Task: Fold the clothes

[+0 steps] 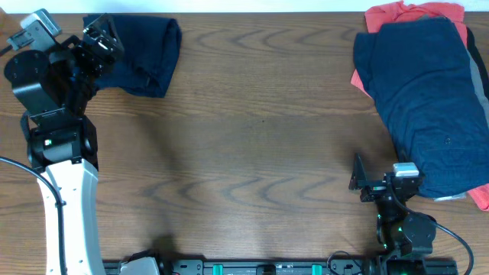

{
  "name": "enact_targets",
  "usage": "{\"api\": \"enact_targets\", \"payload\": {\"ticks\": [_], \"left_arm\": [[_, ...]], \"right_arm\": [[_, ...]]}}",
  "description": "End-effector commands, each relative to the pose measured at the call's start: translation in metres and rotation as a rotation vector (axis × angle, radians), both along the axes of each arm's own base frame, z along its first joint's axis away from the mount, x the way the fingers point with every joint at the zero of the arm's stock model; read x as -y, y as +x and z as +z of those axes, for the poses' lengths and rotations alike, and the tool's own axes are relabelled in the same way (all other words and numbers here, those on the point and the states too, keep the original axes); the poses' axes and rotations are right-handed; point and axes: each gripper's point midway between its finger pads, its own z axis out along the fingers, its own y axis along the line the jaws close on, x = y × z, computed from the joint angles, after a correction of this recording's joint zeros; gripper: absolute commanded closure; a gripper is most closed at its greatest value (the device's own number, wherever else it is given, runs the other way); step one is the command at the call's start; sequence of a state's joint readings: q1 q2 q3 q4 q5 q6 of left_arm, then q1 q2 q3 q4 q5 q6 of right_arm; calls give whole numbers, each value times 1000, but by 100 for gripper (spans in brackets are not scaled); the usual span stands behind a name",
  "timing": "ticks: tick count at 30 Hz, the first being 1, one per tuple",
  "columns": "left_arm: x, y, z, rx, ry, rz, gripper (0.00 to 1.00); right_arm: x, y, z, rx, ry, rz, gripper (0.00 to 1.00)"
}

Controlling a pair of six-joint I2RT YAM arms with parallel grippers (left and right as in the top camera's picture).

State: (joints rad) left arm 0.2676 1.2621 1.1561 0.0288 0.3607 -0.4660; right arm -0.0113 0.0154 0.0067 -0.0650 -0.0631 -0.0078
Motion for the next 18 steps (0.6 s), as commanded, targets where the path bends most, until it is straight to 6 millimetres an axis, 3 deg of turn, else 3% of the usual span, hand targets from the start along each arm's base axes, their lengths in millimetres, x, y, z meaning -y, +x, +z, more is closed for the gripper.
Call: {"api": "enact_targets", "payload": {"ticks": [1, 6, 10, 14, 18], "left_arm": [[-1, 0, -9, -36, 11, -6, 2], [2, -20, -47, -195, -9, 14, 2], [18, -42, -79, -255, 154, 1, 2], [36, -71, -107, -230, 332, -4, 2], [48, -100, -133, -170, 381, -33, 2]], "right_arm": [[4, 0, -1, -3, 10, -19, 1], [4, 0, -1, -3, 10, -19, 1], [4, 0, -1, -4, 10, -19, 1], [4, 0, -1, -3, 10, -19, 1], [4, 0, -1, -3, 10, -19, 1]]}}
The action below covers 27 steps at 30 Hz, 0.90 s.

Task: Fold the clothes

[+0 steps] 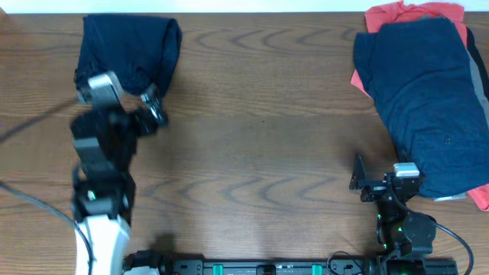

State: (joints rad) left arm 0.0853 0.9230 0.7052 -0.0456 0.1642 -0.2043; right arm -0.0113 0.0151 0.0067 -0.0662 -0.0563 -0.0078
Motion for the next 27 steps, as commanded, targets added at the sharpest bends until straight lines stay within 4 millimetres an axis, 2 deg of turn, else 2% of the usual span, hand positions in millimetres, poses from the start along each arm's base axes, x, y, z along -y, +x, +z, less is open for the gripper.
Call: {"api": "enact_targets", "payload": {"ticks": [1, 6, 11, 22, 27], "left_arm": [[-3, -27, -28, 15, 112, 10, 2], [-1, -61, -73, 12, 111, 10, 2], [0, -81, -97, 59, 115, 13, 2], [7, -95, -120, 141, 118, -5, 2], [7, -98, -116, 161, 119, -4, 2]], "right_arm": [[3, 0, -1, -2, 10, -12, 1], [3, 0, -1, -2, 10, -12, 1], [3, 0, -1, -2, 10, -12, 1], [3, 0, -1, -2, 10, -12, 1], [3, 0, -1, -3, 10, -12, 1]]}}
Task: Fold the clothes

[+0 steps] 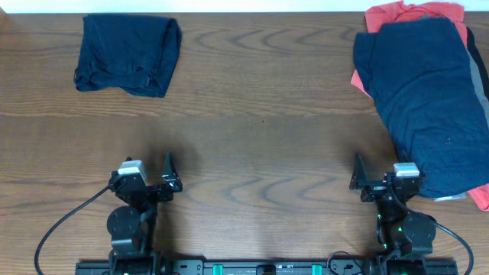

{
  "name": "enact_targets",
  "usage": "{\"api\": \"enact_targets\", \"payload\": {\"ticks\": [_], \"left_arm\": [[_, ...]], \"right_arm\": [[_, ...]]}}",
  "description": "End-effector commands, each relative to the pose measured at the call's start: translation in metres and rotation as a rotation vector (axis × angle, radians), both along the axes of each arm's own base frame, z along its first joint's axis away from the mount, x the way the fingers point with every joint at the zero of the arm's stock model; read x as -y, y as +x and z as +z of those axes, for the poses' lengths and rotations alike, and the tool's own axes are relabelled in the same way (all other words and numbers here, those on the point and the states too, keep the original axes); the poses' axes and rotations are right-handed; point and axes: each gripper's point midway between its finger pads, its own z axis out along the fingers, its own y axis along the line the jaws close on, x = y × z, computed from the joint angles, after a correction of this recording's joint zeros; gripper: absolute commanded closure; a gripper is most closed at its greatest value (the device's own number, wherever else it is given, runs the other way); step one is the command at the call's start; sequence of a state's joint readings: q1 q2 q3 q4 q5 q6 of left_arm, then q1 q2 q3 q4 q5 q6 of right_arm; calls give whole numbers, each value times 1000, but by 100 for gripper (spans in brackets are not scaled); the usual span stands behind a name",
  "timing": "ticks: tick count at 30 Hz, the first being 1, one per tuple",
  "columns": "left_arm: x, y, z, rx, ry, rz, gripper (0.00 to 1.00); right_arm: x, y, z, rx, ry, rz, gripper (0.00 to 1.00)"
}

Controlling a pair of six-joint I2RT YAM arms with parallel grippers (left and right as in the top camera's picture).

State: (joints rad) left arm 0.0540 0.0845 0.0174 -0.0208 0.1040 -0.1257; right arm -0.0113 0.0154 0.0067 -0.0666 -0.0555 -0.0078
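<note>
A folded navy garment [126, 53] lies flat at the table's far left corner, with nothing touching it. At the far right sits a pile of unfolded clothes: a navy shirt [428, 92] spread on top of a coral-red one [412, 13]. My left gripper [170, 174] is drawn back to the front edge, left of centre, shut and empty. Opposite it, my right gripper [357, 176] rests at the front right beside the pile's near edge, shut and holding nothing.
A grey strip of cloth [478, 72] shows under the pile at the right edge, and a coral corner [480, 197] sticks out at its near end. The bare wooden table [260, 114] stretches between the folded garment and the pile.
The left arm has moved from just below the folded navy garment back to the front edge of the table. The garment and the right arm are where they were.
The left arm first reached over the far left corner with its gripper at the folded navy garment. It then stood just in front of the garment, which lay free. Now it rests at the front edge. The right arm and pile never moved.
</note>
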Motion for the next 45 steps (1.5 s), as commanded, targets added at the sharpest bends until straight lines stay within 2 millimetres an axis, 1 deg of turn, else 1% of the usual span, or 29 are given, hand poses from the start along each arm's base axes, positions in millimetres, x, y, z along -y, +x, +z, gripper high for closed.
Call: {"api": "enact_targets", "payload": {"ticks": [1, 3, 4, 45], "left_arm": [[2, -3, -4, 3, 17, -9, 2], [2, -3, 3, 32, 18, -8, 2], [2, -3, 3, 33, 18, -8, 2], [2, -3, 0, 19, 18, -8, 2]], "right_arm": [[2, 0, -1, -2, 10, -11, 1], [2, 0, -1, -2, 10, -11, 1], [2, 0, -1, -2, 10, -11, 1], [2, 0, 0, -1, 10, -11, 1]]}}
